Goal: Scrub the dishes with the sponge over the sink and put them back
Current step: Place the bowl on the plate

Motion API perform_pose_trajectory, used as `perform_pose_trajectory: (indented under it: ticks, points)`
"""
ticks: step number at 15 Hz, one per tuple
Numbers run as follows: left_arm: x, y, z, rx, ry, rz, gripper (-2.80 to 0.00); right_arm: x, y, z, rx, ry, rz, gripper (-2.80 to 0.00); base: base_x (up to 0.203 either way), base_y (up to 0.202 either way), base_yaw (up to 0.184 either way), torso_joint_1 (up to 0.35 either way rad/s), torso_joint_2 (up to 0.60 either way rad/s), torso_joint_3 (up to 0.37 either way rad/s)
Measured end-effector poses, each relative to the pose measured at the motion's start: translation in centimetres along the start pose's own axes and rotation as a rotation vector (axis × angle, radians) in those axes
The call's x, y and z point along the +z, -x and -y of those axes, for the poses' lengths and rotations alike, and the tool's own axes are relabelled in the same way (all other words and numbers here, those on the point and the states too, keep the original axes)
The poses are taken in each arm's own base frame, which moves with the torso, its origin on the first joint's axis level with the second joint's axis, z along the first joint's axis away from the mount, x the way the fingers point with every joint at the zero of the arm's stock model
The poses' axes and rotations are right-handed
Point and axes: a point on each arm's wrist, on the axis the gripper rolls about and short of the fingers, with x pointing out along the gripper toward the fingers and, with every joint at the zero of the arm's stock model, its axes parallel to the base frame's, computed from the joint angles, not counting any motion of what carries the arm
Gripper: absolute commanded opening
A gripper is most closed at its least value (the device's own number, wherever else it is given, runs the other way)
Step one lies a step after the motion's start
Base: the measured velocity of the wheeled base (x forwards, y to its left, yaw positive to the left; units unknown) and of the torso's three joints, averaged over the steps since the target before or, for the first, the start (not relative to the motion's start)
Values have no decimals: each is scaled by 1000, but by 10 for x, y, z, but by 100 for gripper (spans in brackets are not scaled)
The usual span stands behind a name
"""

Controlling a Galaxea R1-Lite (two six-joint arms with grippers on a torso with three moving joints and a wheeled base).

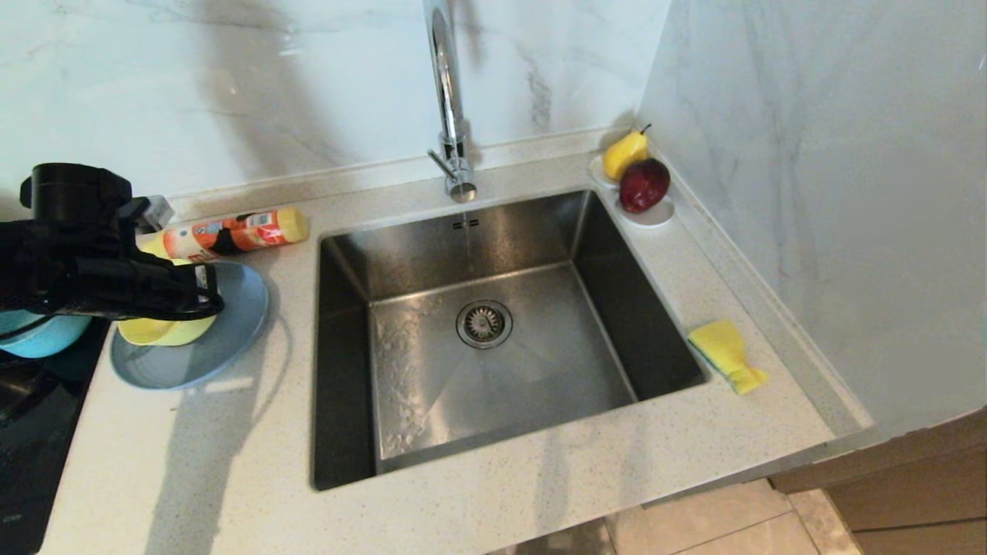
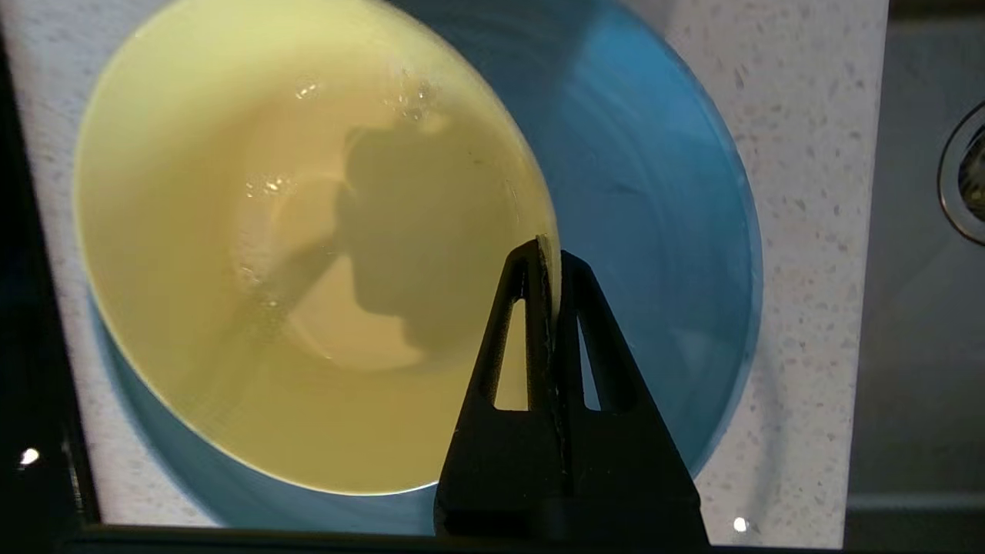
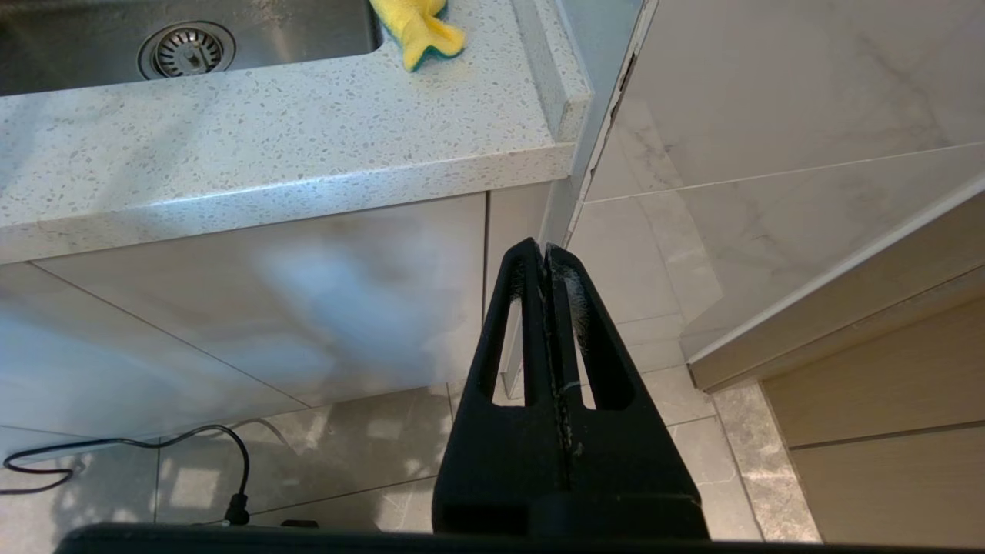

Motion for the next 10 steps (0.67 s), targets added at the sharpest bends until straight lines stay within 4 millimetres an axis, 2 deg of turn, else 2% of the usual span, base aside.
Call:
perform_pose_trajectory:
  ticks: [6, 10]
  points:
    - [-5, -2, 23, -19, -1, -15, -280, 0, 0, 0, 0, 0, 0, -280, 0, 0, 0, 0, 0, 0]
    - [-5, -2, 26, -16, -6, -16, -280, 0, 0, 0, 0, 0, 0, -280, 0, 0, 0, 0, 0, 0]
